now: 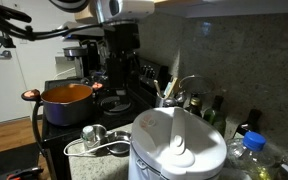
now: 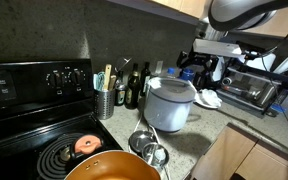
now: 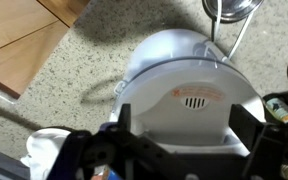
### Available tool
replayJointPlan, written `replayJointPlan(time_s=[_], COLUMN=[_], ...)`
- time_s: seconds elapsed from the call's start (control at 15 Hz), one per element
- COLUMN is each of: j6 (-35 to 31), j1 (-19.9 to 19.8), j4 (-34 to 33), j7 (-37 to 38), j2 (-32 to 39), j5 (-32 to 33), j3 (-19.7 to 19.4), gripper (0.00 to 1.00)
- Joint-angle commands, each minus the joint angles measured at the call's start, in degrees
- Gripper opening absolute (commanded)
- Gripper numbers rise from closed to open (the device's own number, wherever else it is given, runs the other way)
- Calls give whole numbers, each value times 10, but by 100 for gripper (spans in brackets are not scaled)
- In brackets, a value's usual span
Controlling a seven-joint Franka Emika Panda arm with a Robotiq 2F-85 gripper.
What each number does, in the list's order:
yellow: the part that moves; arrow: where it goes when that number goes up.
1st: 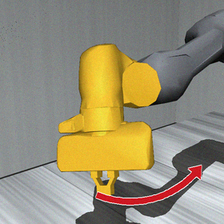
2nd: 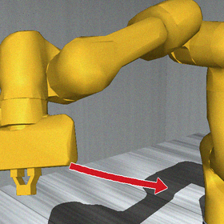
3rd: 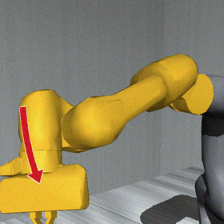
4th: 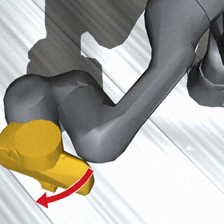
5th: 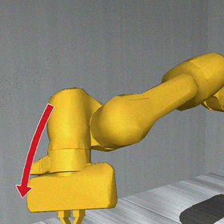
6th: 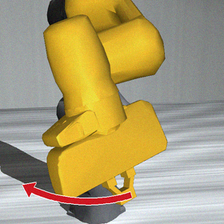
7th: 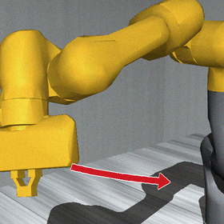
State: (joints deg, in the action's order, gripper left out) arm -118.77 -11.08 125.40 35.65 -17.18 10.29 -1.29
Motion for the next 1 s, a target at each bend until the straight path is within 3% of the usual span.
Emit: replayJointPlan(time_s=[0.0,0.4,0.93], j6=[-1,-7,-32], j1=[1,-1,-27], j4=[-2,-5,-31], j7=[5,12,26], j2=[1,11,37], j5=[2,0,0], j3=[-2,-5,-42], gripper=[100,100,100])
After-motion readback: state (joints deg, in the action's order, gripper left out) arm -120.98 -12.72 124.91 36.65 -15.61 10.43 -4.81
